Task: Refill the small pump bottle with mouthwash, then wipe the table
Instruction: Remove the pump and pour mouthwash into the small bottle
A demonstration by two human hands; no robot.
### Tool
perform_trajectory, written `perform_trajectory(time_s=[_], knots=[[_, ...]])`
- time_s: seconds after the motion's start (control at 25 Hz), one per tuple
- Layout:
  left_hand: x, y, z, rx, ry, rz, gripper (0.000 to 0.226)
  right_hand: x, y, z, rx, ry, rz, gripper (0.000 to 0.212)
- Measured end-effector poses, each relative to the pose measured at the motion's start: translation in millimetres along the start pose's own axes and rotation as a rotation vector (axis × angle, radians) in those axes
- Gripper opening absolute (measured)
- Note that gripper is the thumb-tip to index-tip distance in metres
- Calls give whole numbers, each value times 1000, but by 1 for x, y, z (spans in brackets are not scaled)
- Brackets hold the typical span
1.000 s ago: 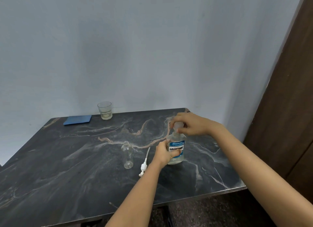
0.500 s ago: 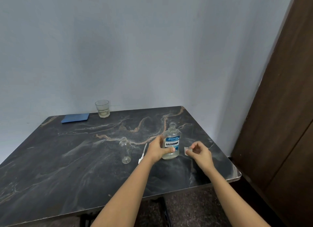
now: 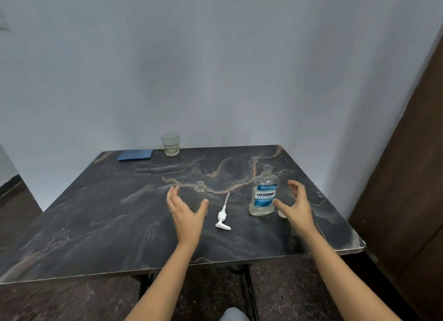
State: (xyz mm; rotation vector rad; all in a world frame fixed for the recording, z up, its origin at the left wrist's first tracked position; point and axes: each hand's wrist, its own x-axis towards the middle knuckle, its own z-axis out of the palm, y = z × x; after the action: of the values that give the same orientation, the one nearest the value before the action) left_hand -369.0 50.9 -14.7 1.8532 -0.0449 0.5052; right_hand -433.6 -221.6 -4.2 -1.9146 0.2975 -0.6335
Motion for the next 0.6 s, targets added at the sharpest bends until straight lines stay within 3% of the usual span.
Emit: perform_trajectory(time_s=[0.08, 0.16, 0.28, 0.4, 0.6], knots=[[14, -13, -1, -17, -138, -88, 96, 8, -7, 15, 54, -154, 45, 71], [21, -18, 0, -3, -245, -114, 94, 11, -7, 29, 96, -216, 70, 63], [29, -17, 5, 16, -328, -140, 60, 9, -6, 47, 120, -182, 112, 45], [25, -21, 2, 8, -294, -146, 40, 2, -14, 59, 85, -152, 95, 45], [7, -31, -18, -6, -219, -126, 42, -6, -25, 66, -30, -156, 30, 44]])
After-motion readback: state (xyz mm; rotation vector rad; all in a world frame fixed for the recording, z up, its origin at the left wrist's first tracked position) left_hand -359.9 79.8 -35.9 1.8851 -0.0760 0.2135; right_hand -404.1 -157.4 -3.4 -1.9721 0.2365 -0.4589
